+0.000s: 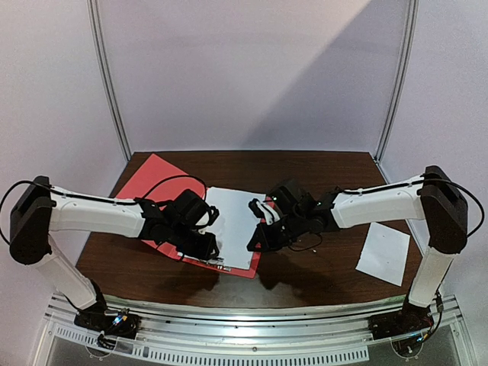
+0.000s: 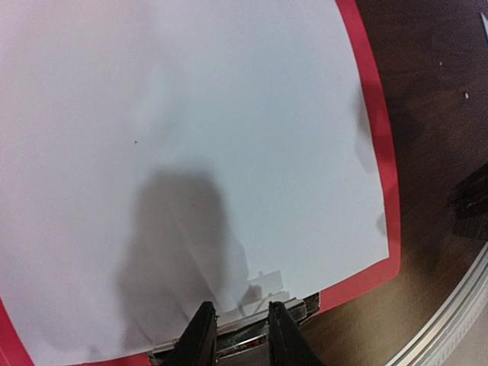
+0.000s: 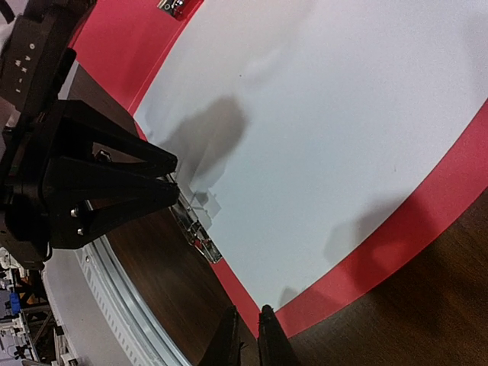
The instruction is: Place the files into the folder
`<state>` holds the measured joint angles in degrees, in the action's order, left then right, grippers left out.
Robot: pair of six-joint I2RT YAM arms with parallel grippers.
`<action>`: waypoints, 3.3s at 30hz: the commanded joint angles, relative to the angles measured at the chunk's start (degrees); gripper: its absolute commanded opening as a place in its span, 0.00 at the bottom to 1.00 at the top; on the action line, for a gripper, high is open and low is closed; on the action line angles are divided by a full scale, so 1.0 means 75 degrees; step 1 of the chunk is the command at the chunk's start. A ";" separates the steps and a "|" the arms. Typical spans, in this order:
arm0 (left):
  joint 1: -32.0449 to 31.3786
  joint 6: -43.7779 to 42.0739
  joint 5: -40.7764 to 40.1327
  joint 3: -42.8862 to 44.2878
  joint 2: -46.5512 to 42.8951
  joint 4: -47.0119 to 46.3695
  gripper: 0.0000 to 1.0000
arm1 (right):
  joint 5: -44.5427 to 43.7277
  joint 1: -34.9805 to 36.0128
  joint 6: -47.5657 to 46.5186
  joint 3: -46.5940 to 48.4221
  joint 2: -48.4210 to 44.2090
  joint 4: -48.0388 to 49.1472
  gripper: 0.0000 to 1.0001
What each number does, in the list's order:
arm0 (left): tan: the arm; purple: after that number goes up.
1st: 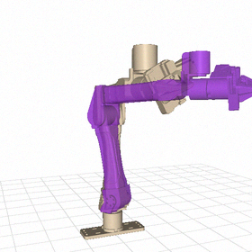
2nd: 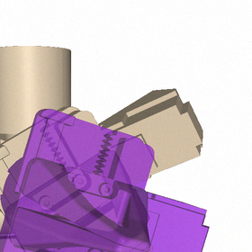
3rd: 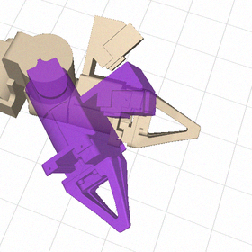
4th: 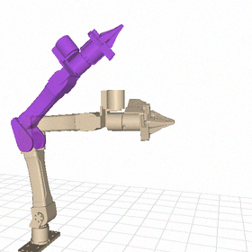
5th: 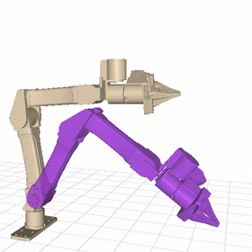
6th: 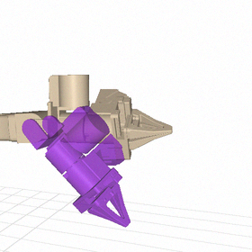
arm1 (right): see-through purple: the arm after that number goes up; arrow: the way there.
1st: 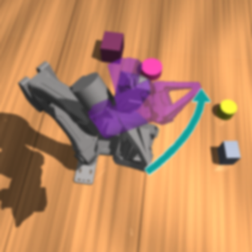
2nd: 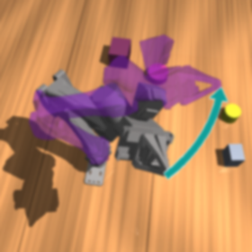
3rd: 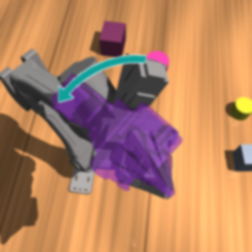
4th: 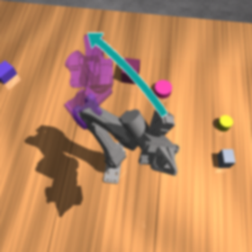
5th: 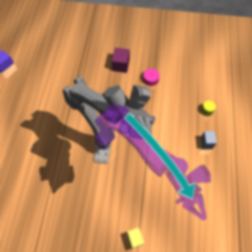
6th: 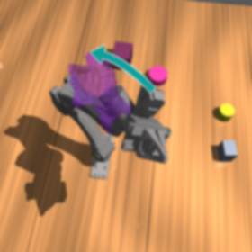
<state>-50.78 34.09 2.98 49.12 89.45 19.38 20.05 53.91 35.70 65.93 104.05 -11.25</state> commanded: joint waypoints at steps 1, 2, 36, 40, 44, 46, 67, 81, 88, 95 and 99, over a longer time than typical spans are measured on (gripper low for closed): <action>-0.0368 0.0134 -0.0047 0.0435 0.0180 0.0145 0.24 | 0.0076 -0.0076 -0.0025 -0.0338 -0.0452 0.0378 0.09; -0.0427 0.0137 -0.0074 0.0564 0.0199 0.0120 0.25 | 0.0121 -0.0084 -0.0058 -0.0366 -0.0481 0.0410 0.09; -0.0225 0.1279 -0.1170 -0.1403 -0.3244 0.0542 0.68 | 0.0843 -0.0042 -0.0038 -0.0523 -0.0210 0.1085 0.09; -0.0035 0.1407 -0.0958 -0.1805 -0.3417 -0.0140 0.64 | 0.0787 -0.0041 -0.0026 -0.0538 -0.0198 0.1043 0.09; 0.0071 0.1362 -0.0947 -0.1929 -0.3267 -0.0454 0.60 | 0.0760 -0.0041 -0.0003 -0.0549 -0.0182 0.1009 0.09; 0.0111 0.1350 -0.0931 -0.1960 -0.3176 -0.0613 0.59 | 0.0739 -0.0042 -0.0014 -0.0551 -0.0177 0.0979 0.09; 0.0104 0.1303 -0.0457 -0.1898 -0.2566 -0.1249 0.53 | 0.0701 -0.0041 -0.0054 -0.0505 -0.0163 0.0841 0.08; -0.0479 0.1469 0.0186 -0.1177 -0.1630 -0.2000 0.51 | 0.0281 -0.0051 -0.0153 -0.0617 -0.0401 0.0542 0.08; -0.0603 0.1236 -0.0323 -0.0500 -0.1613 -0.1374 0.51 | 0.0170 -0.0057 -0.0300 -0.0791 -0.0767 0.0362 0.09; -0.0110 0.0873 -0.1388 -0.0524 -0.2447 0.0169 0.55 | 0.0585 0.0085 -0.0345 -0.0601 -0.0770 0.0376 0.18; 0.0109 0.0858 -0.1401 -0.1156 -0.2980 0.0523 0.49 | 0.0561 0.0288 -0.0508 -0.0205 -0.0544 0.0180 0.26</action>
<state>-51.64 41.74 -5.30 44.62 69.95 16.56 23.51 54.57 33.47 60.99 99.37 -8.40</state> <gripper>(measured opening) 0.506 0.237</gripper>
